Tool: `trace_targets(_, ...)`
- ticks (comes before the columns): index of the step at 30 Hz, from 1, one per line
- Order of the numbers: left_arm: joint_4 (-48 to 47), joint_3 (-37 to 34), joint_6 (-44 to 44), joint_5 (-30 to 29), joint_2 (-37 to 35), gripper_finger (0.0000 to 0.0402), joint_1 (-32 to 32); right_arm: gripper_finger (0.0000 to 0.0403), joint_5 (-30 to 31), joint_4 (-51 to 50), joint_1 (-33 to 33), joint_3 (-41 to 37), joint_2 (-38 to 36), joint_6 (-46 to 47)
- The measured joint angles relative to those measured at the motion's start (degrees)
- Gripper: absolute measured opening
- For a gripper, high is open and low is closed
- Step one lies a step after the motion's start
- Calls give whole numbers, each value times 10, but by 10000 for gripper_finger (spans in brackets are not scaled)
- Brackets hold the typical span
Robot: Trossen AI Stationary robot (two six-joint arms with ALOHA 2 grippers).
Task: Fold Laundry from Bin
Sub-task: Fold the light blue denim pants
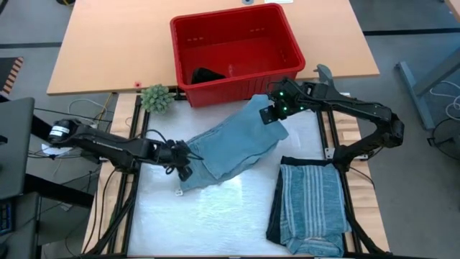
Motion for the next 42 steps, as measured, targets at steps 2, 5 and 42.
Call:
trace_targets(2,16,-14,-3,-6,15,0,-8,32,0,0,0,2,0,1)
trace_targets(5,30,-27,-4,-15,55,0,-14,32,1,0,0,2,0,0)
trace_targets(42,331,-25,23,26,222,0,-8,32,27,400,174,3,162,177)
